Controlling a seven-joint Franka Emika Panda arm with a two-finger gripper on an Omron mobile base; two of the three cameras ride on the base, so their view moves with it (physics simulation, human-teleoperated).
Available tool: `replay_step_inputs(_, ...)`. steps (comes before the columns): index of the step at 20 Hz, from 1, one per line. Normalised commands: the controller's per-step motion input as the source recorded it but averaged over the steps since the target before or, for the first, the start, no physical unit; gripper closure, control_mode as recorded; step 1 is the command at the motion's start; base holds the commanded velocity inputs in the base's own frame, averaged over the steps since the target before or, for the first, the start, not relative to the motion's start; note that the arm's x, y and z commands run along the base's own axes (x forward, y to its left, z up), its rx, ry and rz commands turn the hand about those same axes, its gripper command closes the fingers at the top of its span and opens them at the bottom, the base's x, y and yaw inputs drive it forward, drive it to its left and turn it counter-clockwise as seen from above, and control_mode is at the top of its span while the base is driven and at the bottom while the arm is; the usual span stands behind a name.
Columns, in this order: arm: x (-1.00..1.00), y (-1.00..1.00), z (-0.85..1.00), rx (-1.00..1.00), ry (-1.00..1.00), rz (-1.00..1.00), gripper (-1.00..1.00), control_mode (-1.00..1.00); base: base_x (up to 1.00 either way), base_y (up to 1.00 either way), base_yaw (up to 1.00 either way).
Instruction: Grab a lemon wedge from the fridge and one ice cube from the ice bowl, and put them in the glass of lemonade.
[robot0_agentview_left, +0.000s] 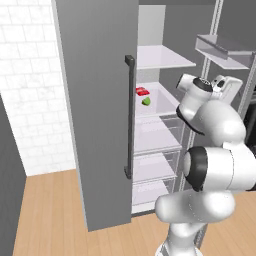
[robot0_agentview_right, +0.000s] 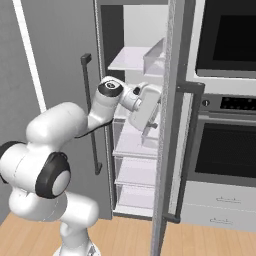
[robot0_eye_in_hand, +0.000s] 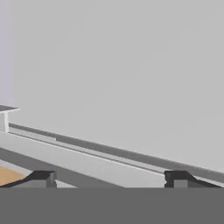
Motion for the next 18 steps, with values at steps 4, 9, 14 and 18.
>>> replay_step_inputs(4, 0.0, -0.56, 0.0, 0.0, 0.0, 0.02, -1.0, -1.0, 0.0, 0.0, 0.0)
replay_step_inputs(9, 0.02, -0.43, 0.0, 0.0, 0.0, 0.08, -1.0, -1.0, 0.0, 0.0, 0.0)
replay_step_inputs(14, 0.03, -0.38, 0.0, 0.0, 0.0, 0.1, -1.0, -1.0, 0.0, 0.0, 0.0)
replay_step_inputs(18, 0.08, -0.56, 0.0, -0.01, 0.03, 0.08, -1.0, -1.0, 0.0, 0.0, 0.0)
